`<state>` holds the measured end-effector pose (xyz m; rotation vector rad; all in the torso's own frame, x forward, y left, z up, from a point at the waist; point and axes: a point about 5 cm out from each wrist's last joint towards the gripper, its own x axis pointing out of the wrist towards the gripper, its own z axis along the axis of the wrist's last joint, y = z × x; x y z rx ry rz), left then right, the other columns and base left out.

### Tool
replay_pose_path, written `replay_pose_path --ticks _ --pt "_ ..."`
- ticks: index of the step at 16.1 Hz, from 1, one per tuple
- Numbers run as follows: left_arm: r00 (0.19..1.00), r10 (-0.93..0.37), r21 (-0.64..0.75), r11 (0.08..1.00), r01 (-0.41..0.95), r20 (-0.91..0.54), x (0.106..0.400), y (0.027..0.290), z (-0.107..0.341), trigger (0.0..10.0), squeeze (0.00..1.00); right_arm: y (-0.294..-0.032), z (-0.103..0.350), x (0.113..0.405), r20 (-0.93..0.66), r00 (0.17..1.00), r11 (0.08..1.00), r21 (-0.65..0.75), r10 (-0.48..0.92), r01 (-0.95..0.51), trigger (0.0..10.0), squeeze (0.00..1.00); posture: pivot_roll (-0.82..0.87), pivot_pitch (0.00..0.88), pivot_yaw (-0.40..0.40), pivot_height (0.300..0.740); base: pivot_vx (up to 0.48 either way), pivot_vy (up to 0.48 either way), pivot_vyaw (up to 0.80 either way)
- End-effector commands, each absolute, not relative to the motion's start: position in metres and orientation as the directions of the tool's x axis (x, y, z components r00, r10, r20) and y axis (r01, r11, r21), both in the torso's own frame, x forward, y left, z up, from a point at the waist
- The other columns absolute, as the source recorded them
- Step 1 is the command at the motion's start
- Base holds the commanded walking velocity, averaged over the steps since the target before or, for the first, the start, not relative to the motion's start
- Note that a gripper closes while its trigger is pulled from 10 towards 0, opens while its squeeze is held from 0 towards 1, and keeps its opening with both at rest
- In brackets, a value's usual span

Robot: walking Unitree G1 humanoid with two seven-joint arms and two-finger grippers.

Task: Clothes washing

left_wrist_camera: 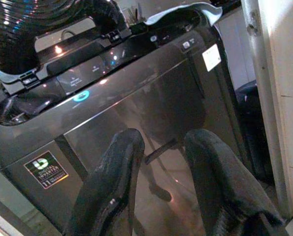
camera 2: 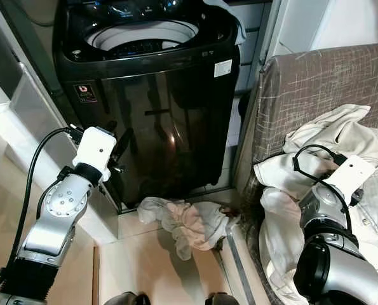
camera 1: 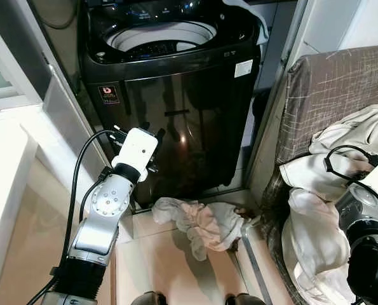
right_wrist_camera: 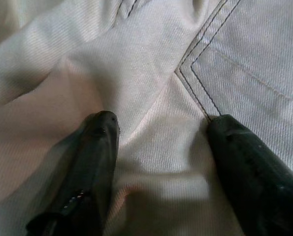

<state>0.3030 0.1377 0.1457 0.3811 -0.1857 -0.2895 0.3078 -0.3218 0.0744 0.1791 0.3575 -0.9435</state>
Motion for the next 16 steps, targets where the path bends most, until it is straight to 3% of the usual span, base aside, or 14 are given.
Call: replay_pose_path --ticks 1,7,16 --pt "0.942 -0.312 0.404 0.883 0.24 0.121 0.301 0.14 0.147 10.0 0.0 -0.308 0.051 0.3 -0.471 0.527 0.603 -0.012 -0.707 0.798 0.0 0.0 -0.02 0.121 0.088 0.736 0.0 0.0 0.0" --pt "0.937 -0.331 0.405 0.876 0.26 0.114 0.301 0.133 0.146 10.0 0.0 -0.286 0.068 0.323 -0.325 0.698 0.754 -0.081 -0.639 0.652 0.0 0.0 -0.03 0.122 0.09 0.736 0.0 0.0 0.0" --pt "0.938 -0.33 0.398 0.878 0.265 0.105 0.298 0.13 0.143 10.0 0.0 -0.273 0.058 0.323 -0.376 0.719 0.784 -0.032 -0.584 0.62 0.0 0.0 -0.03 0.105 0.067 0.736 0.0 0.0 0.0"
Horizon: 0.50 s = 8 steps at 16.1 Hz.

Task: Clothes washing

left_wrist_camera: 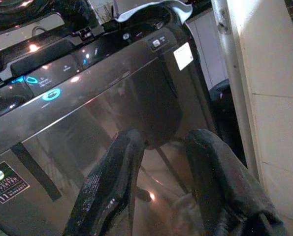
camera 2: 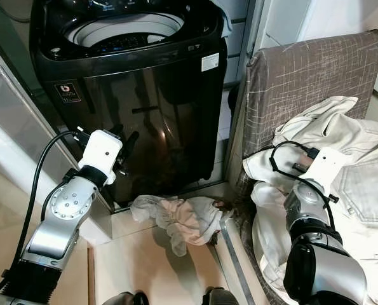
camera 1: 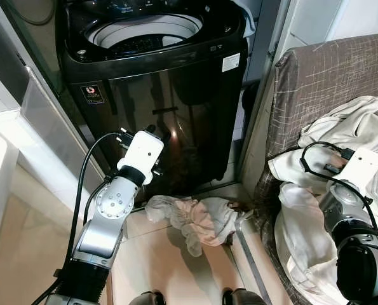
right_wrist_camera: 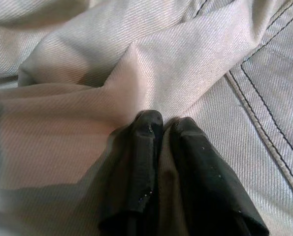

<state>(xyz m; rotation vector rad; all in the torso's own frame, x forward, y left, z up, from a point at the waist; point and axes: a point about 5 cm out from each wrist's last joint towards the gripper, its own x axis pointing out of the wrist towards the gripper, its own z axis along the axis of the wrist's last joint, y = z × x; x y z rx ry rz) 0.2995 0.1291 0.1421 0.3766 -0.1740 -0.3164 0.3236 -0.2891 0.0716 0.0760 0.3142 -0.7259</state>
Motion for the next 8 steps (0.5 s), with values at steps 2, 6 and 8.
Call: replay_pose_path --ticks 2,6,8 --pt "0.938 -0.329 0.4 0.878 0.262 0.108 0.298 0.13 0.143 10.0 0.0 -0.267 0.083 0.341 -0.259 0.78 0.813 -0.035 -0.569 0.581 0.0 0.0 -0.02 0.092 0.061 0.736 0.0 0.0 0.0" --pt "0.94 -0.322 0.394 0.883 0.254 0.116 0.3 0.128 0.144 10.0 0.0 -0.249 0.177 0.375 0.199 0.862 0.87 -0.074 -0.465 0.487 0.0 0.0 -0.04 0.079 0.05 0.736 0.0 0.0 0.0" --pt "0.938 -0.324 0.388 0.886 0.256 0.121 0.302 0.125 0.143 10.0 0.0 -0.248 0.189 0.377 0.246 0.864 0.882 -0.064 -0.439 0.467 0.0 0.01 -0.05 0.076 0.045 0.736 0.0 0.0 0.0"
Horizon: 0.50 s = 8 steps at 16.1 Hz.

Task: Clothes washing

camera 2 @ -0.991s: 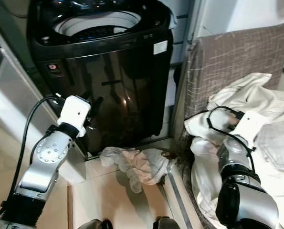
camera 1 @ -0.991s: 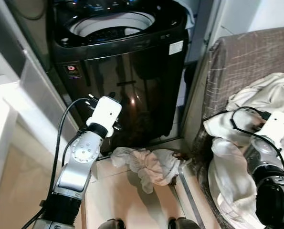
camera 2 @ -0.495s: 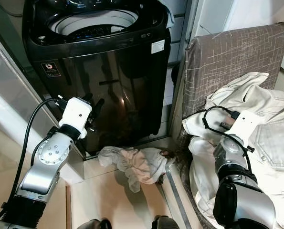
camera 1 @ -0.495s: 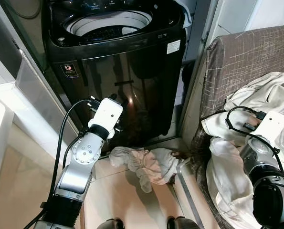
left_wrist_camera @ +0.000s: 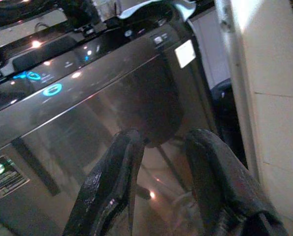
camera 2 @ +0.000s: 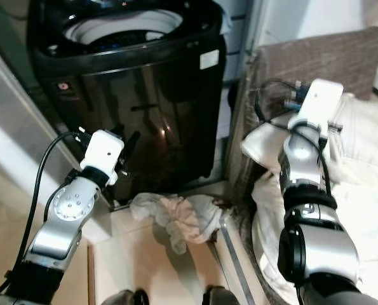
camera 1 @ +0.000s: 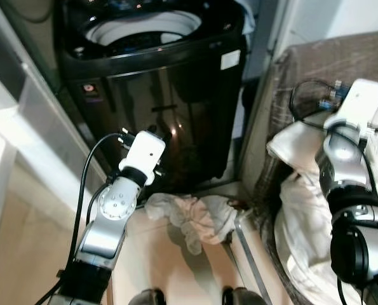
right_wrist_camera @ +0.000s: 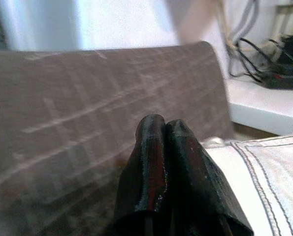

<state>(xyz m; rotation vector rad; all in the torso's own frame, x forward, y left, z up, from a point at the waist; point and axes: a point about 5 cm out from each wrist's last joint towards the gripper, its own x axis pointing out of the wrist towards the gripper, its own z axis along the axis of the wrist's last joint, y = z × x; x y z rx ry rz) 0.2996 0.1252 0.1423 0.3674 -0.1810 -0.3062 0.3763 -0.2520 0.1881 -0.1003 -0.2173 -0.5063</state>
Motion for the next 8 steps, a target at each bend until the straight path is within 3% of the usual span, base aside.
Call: replay_pose_path --ticks 1,5,7,8 --pt "0.937 -0.325 0.381 0.888 0.257 0.125 0.303 0.123 0.143 10.0 0.0 -0.248 0.191 0.376 0.262 0.862 0.882 -0.069 -0.434 0.466 0.0 0.03 -0.06 0.074 0.042 0.736 0.0 0.0 0.0" --pt "0.936 -0.327 0.372 0.891 0.259 0.131 0.304 0.118 0.143 10.0 0.0 -0.241 0.197 0.375 0.306 0.867 0.894 -0.091 -0.394 0.438 0.0 0.02 -0.07 0.067 0.039 0.736 0.0 0.0 0.0" --pt "0.936 -0.324 0.367 0.894 0.256 0.135 0.306 0.117 0.143 10.0 0.0 -0.195 0.21 0.386 0.315 0.939 0.983 -0.067 -0.14 0.169 0.0 0.0 -0.07 0.06 0.034 0.736 0.0 0.0 0.0" --pt "0.936 -0.323 0.366 0.895 0.256 0.136 0.306 0.116 0.144 10.0 0.0 -0.194 0.205 0.387 0.284 0.949 0.987 -0.043 -0.136 0.154 0.0 0.0 -0.07 0.059 0.03 0.736 0.0 0.0 0.0"
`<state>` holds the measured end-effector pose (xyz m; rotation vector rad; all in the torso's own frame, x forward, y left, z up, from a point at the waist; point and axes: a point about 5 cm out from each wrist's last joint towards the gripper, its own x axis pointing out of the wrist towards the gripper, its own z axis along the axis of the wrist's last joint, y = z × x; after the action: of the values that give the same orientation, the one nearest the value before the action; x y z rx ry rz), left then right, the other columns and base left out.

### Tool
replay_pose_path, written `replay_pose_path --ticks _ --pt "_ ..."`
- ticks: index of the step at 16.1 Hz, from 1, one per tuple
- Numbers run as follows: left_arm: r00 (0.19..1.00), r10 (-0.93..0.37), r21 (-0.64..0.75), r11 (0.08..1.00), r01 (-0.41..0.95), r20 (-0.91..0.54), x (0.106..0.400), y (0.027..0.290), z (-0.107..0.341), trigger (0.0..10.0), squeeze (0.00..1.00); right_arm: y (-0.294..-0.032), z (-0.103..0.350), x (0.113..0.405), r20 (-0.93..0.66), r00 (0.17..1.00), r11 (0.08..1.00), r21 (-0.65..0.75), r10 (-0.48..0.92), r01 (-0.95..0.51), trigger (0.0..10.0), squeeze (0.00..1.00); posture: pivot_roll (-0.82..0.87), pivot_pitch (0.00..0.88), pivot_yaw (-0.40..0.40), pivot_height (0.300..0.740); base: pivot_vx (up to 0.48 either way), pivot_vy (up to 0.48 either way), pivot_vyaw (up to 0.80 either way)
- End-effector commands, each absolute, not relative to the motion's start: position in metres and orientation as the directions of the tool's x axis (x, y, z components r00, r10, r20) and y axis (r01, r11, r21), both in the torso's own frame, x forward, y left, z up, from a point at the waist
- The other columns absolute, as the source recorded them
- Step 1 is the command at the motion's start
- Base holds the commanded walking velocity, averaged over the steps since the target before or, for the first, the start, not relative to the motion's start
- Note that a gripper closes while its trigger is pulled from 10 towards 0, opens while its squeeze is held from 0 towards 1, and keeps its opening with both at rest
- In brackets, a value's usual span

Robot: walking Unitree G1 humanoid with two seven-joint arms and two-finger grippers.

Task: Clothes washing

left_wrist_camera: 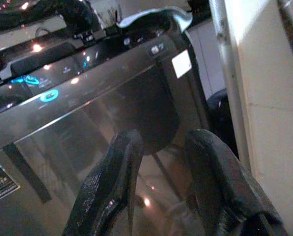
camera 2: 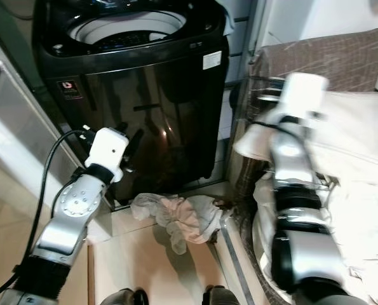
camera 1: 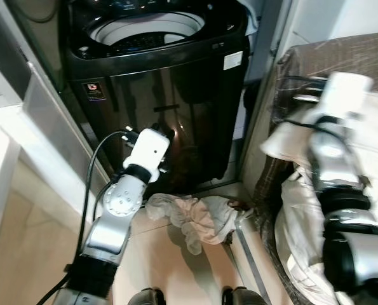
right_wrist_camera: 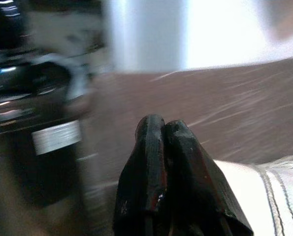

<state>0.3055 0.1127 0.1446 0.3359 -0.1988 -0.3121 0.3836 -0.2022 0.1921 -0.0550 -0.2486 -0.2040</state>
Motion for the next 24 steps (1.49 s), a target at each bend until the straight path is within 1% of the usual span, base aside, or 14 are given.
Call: replay_pose_path --ticks 1,4,7,8,9,10,11,13,15,16,20,22,23,24 --pt "0.936 -0.323 0.364 0.896 0.255 0.14 0.306 0.115 0.144 10.0 0.0 -0.201 0.195 0.386 0.242 0.953 0.982 -0.019 -0.179 0.189 0.0 0.0 -0.06 0.059 0.025 0.736 0.0 0.0 0.0" --pt "0.94 -0.312 0.357 0.901 0.246 0.14 0.304 0.117 0.142 10.0 0.0 -0.211 0.185 0.382 0.207 0.954 0.974 -0.013 -0.218 0.226 0.0 0.0 -0.06 0.06 0.022 0.736 0.0 0.0 0.0" --pt "0.939 -0.314 0.358 0.9 0.247 0.141 0.305 0.116 0.142 10.0 0.0 -0.201 0.19 0.382 0.233 0.96 0.985 -0.038 -0.152 0.165 0.0 0.02 -0.06 0.059 0.024 0.736 0.0 0.0 0.0" --pt "0.938 -0.314 0.358 0.901 0.246 0.144 0.307 0.115 0.143 10.0 0.0 -0.173 0.197 0.384 0.255 0.966 0.997 -0.051 -0.045 0.06 0.0 0.06 -0.07 0.052 0.024 0.736 0.0 0.0 0.0" --pt "0.938 -0.314 0.358 0.901 0.246 0.146 0.307 0.115 0.143 10.0 0.0 -0.165 0.197 0.384 0.253 0.968 0.998 -0.057 -0.01 0.025 0.0 0.1 -0.07 0.052 0.024 0.736 0.0 0.0 0.0" --pt "0.939 -0.311 0.358 0.902 0.242 0.149 0.308 0.115 0.143 10.0 0.0 -0.151 0.195 0.383 0.251 0.967 0.998 -0.057 0.042 -0.029 0.0 0.0 -0.07 0.049 0.021 0.736 0.0 0.0 0.0" --pt "0.94 -0.308 0.357 0.903 0.238 0.15 0.308 0.115 0.144 10.0 0.0 -0.146 0.193 0.381 0.247 0.967 0.997 -0.055 0.064 -0.051 0.0 0.0 -0.06 0.048 0.019 0.736 0.0 0.0 0.0" --pt "0.942 -0.298 0.352 0.908 0.229 0.154 0.308 0.114 0.144 10.0 0.0 -0.119 0.187 0.375 0.238 0.956 0.985 -0.051 0.174 -0.166 0.0 0.0 -0.06 0.047 0.016 0.736 0.0 0.0 0.0" --pt "0.943 -0.296 0.344 0.91 0.229 0.154 0.308 0.111 0.143 10.0 0.0 -0.076 0.183 0.358 0.239 0.901 0.931 -0.036 0.362 -0.364 0.0 0.0 -0.06 0.043 0.012 0.736 0.0 0.0 0.0" --pt "0.942 -0.297 0.343 0.911 0.23 0.156 0.308 0.109 0.142 10.0 0.0 -0.063 0.182 0.352 0.239 0.877 0.905 -0.024 0.418 -0.425 0.0 0.0 -0.06 0.042 0.007 0.736 0.0 0.0 0.0" --pt "0.946 -0.284 0.337 0.916 0.218 0.159 0.308 0.11 0.142 10.0 0.0 -0.048 0.185 0.344 0.246 0.832 0.85 0.053 0.497 -0.523 0.0 0.0 -0.06 0.041 0.0 0.736 0.0 0.0 0.0" --pt "0.947 -0.279 0.335 0.918 0.213 0.161 0.308 0.11 0.142 10.0 0.0 -0.06 0.178 0.349 0.186 0.878 0.892 0.017 0.441 -0.452 0.0 0.0 -0.06 0.041 -0.004 0.736 0.0 0.0 0.0" --pt "0.947 -0.277 0.333 0.919 0.212 0.161 0.308 0.11 0.142 10.0 0.0 -0.085 0.173 0.36 0.139 0.948 0.958 -0.042 0.286 -0.283 7.0 0.0 -0.06 0.042 -0.004 0.736 0.0 0.0 0.0" --pt "0.947 -0.277 0.334 0.919 0.212 0.161 0.307 0.11 0.141 10.0 0.0 -0.11 0.173 0.366 0.14 0.982 0.99 -0.085 0.125 -0.114 10.0 0.0 -0.06 0.042 -0.004 0.736 0.0 0.0 0.0"
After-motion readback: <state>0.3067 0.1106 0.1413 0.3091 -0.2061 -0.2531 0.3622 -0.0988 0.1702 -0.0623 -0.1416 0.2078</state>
